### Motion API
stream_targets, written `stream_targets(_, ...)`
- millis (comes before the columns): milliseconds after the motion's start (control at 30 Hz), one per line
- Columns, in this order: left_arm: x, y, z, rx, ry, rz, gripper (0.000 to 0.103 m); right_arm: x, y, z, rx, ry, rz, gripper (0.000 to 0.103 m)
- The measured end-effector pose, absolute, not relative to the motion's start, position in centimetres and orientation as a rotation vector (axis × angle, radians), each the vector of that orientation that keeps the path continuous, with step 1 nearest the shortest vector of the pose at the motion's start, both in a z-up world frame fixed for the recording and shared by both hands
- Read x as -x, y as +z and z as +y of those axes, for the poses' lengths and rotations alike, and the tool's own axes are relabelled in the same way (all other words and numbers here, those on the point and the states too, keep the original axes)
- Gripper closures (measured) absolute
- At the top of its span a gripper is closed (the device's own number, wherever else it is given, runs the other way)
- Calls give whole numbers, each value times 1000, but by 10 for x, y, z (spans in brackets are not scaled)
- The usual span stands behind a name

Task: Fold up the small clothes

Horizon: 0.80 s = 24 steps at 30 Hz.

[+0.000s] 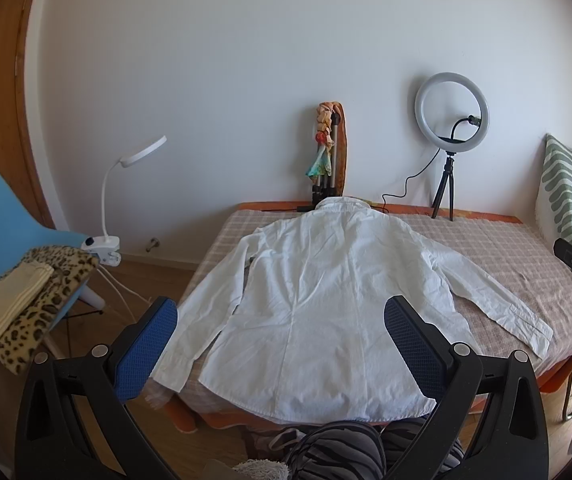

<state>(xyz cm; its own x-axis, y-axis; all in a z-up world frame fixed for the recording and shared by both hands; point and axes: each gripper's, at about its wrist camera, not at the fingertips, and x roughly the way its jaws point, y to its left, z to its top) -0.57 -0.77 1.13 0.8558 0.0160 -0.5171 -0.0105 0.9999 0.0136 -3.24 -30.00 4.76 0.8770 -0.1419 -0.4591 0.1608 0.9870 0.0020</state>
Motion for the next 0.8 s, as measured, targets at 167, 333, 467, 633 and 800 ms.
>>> stream_targets(167, 6, 12, -8, -10, 14, 543, 0, 33, 48, -300, -42, -158, 475, 0)
stream_targets(333, 7, 12, -8, -11, 14, 544, 0, 34, 48, -300, -41, -159, 473, 0)
stream_targets(467, 7, 11, -8, -12, 15, 540, 0, 34, 48, -300, -42, -160, 472, 0)
stream_targets(633, 7, 13, -7, -10, 20, 540, 0, 35, 51, -298, -38, -161, 473, 0)
stream_targets(800, 7, 14, -4, -4, 17, 544, 0, 35, 55, -298, -35, -163, 472, 0)
